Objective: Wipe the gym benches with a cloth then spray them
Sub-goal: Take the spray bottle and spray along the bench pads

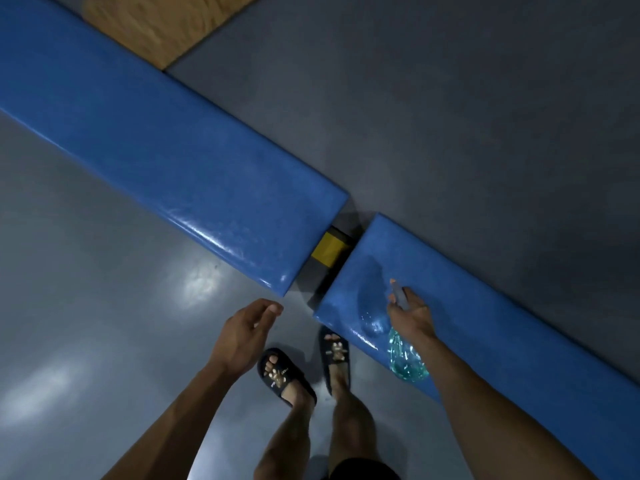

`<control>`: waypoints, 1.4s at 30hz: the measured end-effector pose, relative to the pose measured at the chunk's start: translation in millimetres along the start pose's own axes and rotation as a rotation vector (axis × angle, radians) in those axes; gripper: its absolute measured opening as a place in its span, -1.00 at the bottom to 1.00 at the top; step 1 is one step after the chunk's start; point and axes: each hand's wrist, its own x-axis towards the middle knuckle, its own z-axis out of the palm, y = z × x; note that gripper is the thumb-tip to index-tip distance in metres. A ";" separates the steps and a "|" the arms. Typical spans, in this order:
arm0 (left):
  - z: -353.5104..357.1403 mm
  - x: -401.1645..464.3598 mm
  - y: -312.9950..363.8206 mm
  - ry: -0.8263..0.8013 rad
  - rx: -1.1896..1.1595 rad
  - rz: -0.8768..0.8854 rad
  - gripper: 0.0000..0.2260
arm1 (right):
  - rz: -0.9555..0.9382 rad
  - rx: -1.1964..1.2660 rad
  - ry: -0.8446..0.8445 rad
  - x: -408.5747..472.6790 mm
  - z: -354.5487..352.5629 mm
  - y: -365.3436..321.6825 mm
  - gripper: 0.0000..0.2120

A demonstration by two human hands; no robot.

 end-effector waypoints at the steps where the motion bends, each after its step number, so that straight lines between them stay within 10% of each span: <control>1: -3.6 -0.3 -2.7 -0.002 -0.003 -0.006 -0.72 | -0.027 0.014 -0.034 -5.7 9.7 -7.7 -0.79; 13: -47.4 10.3 -40.6 0.088 -0.046 -0.095 -0.76 | -0.152 -0.126 -0.363 -28.8 147.8 -54.2 -0.71; 42: -64.5 73.5 14.7 0.072 -0.053 -0.091 -0.74 | -0.048 -0.040 -0.021 111.2 42.1 -132.3 -0.84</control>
